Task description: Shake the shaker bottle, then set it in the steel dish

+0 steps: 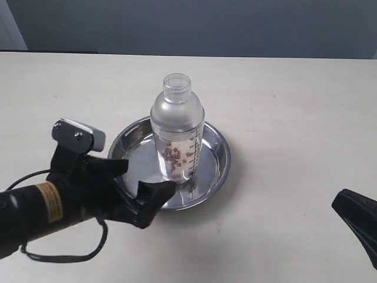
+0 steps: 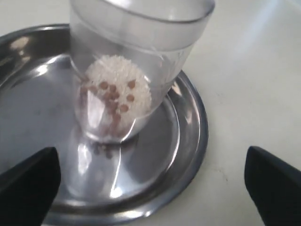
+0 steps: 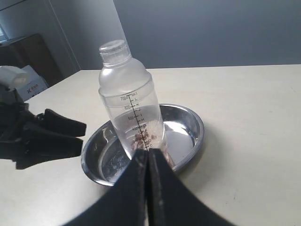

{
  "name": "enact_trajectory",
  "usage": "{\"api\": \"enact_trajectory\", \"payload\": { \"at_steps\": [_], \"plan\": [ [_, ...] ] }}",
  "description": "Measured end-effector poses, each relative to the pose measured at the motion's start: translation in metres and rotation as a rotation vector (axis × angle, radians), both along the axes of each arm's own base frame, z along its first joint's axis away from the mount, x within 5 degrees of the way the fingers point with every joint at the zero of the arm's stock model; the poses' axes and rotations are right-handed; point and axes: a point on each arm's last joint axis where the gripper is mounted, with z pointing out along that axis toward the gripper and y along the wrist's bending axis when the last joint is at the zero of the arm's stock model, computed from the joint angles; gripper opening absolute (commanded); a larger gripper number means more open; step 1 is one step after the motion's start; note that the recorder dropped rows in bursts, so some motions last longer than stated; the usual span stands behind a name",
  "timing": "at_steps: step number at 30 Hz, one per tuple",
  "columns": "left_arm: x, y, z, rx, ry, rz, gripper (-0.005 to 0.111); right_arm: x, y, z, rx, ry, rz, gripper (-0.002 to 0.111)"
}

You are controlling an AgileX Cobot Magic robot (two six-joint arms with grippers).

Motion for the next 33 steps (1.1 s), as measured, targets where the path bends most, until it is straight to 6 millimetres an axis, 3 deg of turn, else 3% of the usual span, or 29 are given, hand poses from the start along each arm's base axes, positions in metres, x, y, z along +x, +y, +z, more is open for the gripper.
{"api": "enact_trajectory", "payload": {
  "at_steps": [10,23,28,33],
  "plan": [
    [-0.052,0.042,0.009,0.020,0.177,0.099,0.104,0.000,0.000,0.000,0.000,0.000,0.000,-0.001],
    [-0.047,0.084,0.041,0.141,-0.164,0.230,0.104,0.000,0.000,0.000,0.000,0.000,0.000,-0.001],
    [-0.065,0.104,0.046,0.178,-0.256,0.317,0.104,0.000,0.000,0.000,0.000,0.000,0.000,-0.001],
    [-0.093,0.124,0.036,0.207,-0.323,0.453,0.104,0.000,0.000,0.000,0.000,0.000,0.000,-0.001]
  ]
}}
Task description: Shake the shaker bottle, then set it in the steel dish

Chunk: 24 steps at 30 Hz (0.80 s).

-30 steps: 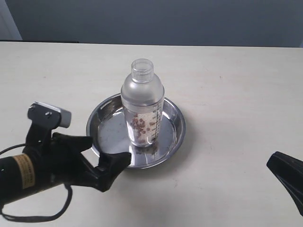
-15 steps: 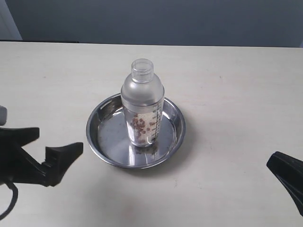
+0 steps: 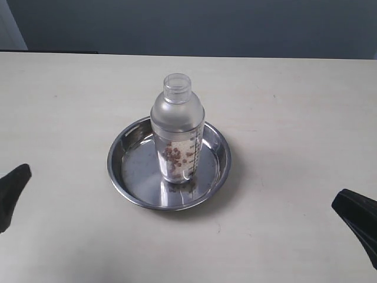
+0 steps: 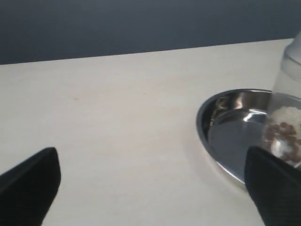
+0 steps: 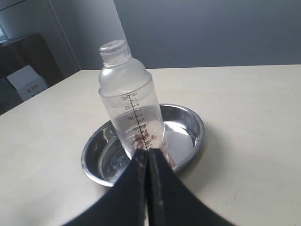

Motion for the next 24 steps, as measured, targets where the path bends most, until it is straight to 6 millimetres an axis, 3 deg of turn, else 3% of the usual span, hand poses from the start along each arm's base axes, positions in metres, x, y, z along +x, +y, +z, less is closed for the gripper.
{"api": "enact_trajectory", "payload": {
  "at_steps": [6,24],
  "plan": [
    [-0.028,0.014,-0.003,0.086,-0.060,0.158,0.104,0.000,0.000,0.000,0.000,0.000,0.000,-0.001],
    [-0.030,0.015,-0.006,0.054,-0.025,0.181,0.104,0.000,0.000,0.000,0.000,0.000,0.000,-0.001]
  ]
}}
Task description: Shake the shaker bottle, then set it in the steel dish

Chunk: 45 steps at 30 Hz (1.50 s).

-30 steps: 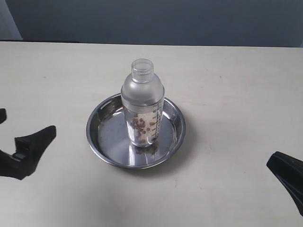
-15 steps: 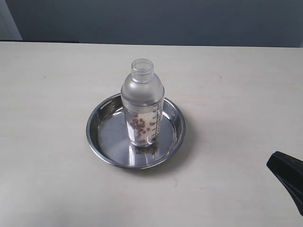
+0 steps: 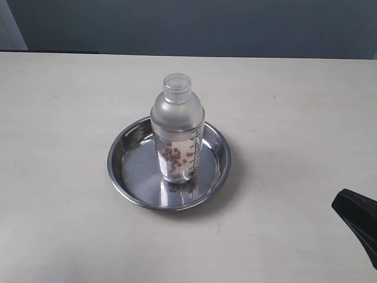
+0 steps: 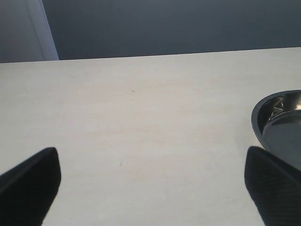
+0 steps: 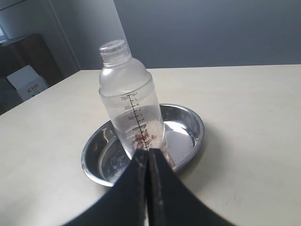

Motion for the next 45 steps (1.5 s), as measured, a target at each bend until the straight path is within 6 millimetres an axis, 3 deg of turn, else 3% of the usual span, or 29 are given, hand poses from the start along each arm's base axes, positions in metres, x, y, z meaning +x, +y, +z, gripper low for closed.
{"api": "enact_trajectory", "payload": {
  "at_steps": [12,21,45],
  "plan": [
    [0.0001,0.0000,0.0003,0.000,-0.003,0.000,0.104,0.0000,0.0000,0.0000,0.000,0.000,0.000,-0.001],
    [0.0018,-0.0006,0.0094,0.007,-0.105,-0.008,0.104,0.0000,0.0000,0.0000,0.000,0.000,0.000,-0.001],
    [0.0017,-0.0006,0.0097,0.007,-0.109,-0.008,0.104,0.0000,0.0000,0.0000,0.000,0.000,0.000,-0.001]
  ]
}}
